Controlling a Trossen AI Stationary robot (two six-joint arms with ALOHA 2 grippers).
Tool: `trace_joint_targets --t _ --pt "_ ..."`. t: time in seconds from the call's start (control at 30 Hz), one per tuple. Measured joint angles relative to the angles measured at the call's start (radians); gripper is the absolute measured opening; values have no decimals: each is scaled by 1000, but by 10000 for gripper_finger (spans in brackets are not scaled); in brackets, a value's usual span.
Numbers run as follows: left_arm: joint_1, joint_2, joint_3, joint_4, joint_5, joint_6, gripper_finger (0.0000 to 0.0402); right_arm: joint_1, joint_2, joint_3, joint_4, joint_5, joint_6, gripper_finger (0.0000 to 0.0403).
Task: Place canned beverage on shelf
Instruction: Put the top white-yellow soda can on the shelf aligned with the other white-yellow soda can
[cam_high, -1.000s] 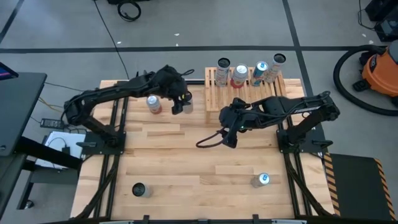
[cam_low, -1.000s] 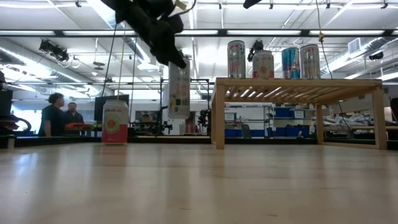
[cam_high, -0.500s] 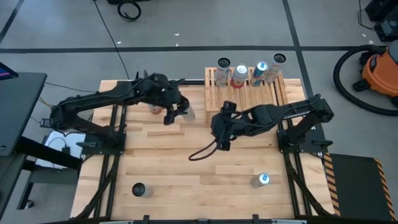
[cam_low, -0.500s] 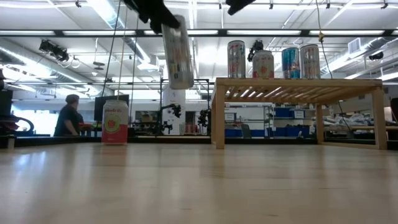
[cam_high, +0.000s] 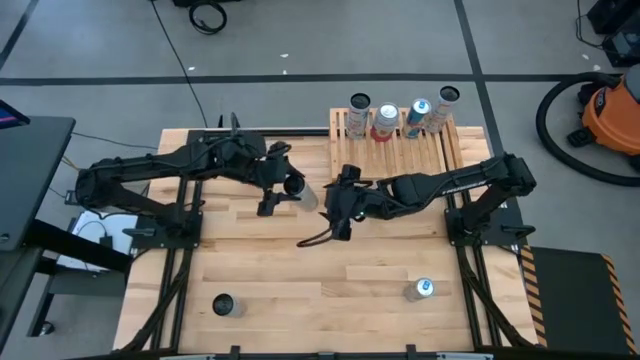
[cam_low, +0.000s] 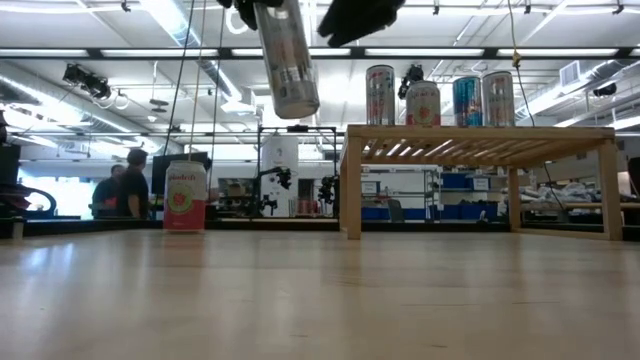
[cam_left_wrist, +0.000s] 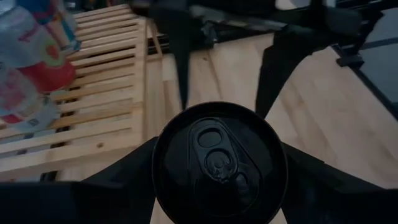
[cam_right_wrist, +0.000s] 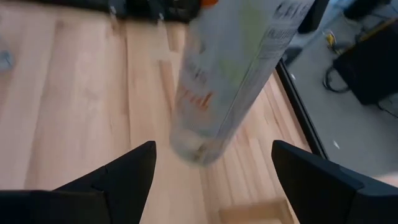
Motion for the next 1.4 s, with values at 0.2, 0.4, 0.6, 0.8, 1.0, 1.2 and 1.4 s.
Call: trace_joint_targets --t 0.2,0.4,0.6,0.8,1.0,1.2,1.4 --pt "-65 0 0 2 0 0 261 -1 0 -44 169 -30 -68 329" --pt "-103 0 0 4 0 0 261 -2 0 -48 218 -133 -64 329" --pt "-124 0 0 28 0 1 261 -2 -1 -48 277 -230 -61 329" --pt "-145 1 -1 46 6 3 261 -3 0 -48 295 -289 -77 329" --pt "-151 1 -1 61 6 7 261 -4 0 -48 300 -324 -87 328" --pt "-151 1 -2 90 9 19 264 -6 0 -48 318 -329 -87 317" --pt "-151 1 -2 109 0 30 273 -17 1 -47 321 -335 -88 310"
